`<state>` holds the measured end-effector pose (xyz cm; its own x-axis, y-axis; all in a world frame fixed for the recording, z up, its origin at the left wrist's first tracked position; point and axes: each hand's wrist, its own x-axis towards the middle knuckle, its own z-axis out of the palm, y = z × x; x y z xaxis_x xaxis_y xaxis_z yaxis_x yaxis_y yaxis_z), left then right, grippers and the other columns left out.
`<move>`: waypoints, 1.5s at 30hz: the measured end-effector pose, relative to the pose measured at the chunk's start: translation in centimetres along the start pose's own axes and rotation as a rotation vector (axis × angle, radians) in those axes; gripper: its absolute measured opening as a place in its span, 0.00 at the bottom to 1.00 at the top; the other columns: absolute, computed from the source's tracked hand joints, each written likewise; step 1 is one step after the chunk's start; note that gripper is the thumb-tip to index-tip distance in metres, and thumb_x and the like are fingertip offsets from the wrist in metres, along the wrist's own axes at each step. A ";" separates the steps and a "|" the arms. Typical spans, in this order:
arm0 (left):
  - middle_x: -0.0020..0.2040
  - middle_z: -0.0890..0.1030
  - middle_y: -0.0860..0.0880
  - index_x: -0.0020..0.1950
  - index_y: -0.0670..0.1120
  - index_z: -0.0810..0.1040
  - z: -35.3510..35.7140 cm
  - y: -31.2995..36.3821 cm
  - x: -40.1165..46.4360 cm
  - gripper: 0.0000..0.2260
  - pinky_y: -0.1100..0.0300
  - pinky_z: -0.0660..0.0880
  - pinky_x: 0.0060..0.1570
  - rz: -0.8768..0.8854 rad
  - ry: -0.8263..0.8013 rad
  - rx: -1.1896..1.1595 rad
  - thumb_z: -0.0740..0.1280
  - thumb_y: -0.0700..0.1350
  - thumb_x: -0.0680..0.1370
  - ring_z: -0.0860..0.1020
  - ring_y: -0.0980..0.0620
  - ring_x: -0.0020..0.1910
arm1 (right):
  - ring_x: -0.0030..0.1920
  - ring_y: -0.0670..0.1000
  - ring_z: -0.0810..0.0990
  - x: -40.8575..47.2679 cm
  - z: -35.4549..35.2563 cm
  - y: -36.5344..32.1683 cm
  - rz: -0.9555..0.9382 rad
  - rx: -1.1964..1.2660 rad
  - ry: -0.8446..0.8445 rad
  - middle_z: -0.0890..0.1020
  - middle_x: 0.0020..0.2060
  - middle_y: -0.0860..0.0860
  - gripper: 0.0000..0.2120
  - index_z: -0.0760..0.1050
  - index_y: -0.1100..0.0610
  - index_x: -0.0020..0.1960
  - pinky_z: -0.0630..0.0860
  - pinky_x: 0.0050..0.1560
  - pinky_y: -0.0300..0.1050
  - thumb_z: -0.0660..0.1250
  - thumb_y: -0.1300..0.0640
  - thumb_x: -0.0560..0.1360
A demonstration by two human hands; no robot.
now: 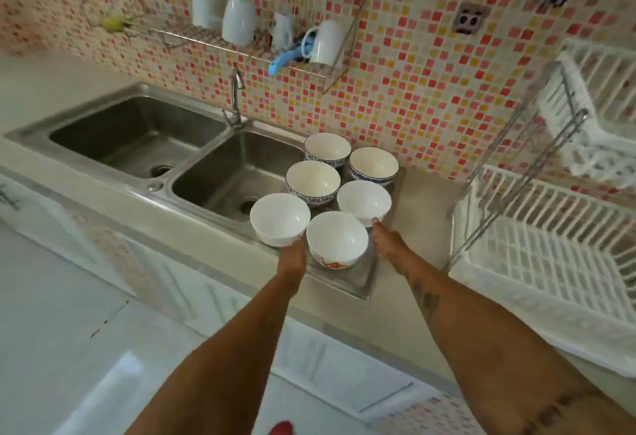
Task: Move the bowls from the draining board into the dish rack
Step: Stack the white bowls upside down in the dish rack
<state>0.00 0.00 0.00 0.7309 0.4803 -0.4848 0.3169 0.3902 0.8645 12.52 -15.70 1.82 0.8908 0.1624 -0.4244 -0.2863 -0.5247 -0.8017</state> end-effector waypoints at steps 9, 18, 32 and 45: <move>0.63 0.72 0.50 0.74 0.46 0.64 3.0 -0.4 1.1 0.18 0.57 0.69 0.60 0.135 0.108 -0.166 0.55 0.44 0.84 0.71 0.49 0.61 | 0.59 0.58 0.78 2.6 4.5 0.1 0.091 0.353 0.129 0.80 0.60 0.58 0.15 0.75 0.55 0.59 0.74 0.64 0.56 0.58 0.47 0.79; 0.66 0.75 0.43 0.70 0.43 0.70 3.9 -1.3 1.5 0.15 0.55 0.73 0.58 0.014 0.140 -0.168 0.55 0.43 0.84 0.75 0.45 0.60 | 0.53 0.54 0.73 0.8 5.4 0.5 0.092 0.360 0.222 0.76 0.54 0.55 0.14 0.74 0.59 0.60 0.71 0.53 0.47 0.55 0.56 0.80; 0.66 0.79 0.44 0.69 0.58 0.73 14.5 21.1 -11.5 0.17 0.31 0.74 0.57 0.149 -0.776 -0.459 0.57 0.58 0.81 0.78 0.36 0.64 | 0.47 0.36 0.76 -14.1 -15.5 -17.3 -0.603 0.687 0.464 0.82 0.35 0.29 0.16 0.79 0.40 0.40 0.74 0.52 0.42 0.59 0.55 0.81; 0.63 0.78 0.40 0.68 0.52 0.74 36.9 26.6 -22.1 0.26 0.36 0.79 0.51 0.255 -1.287 0.152 0.58 0.66 0.77 0.79 0.36 0.59 | 0.46 0.48 0.82 -20.7 -41.4 -13.2 -0.771 0.626 0.845 0.84 0.45 0.48 0.16 0.78 0.53 0.48 0.78 0.49 0.53 0.54 0.48 0.80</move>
<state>14.61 -29.19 38.64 0.8015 -0.5909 0.0919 0.0883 0.2689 0.9591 12.54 -46.73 38.66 0.7782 -0.4473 0.4409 0.4844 -0.0192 -0.8746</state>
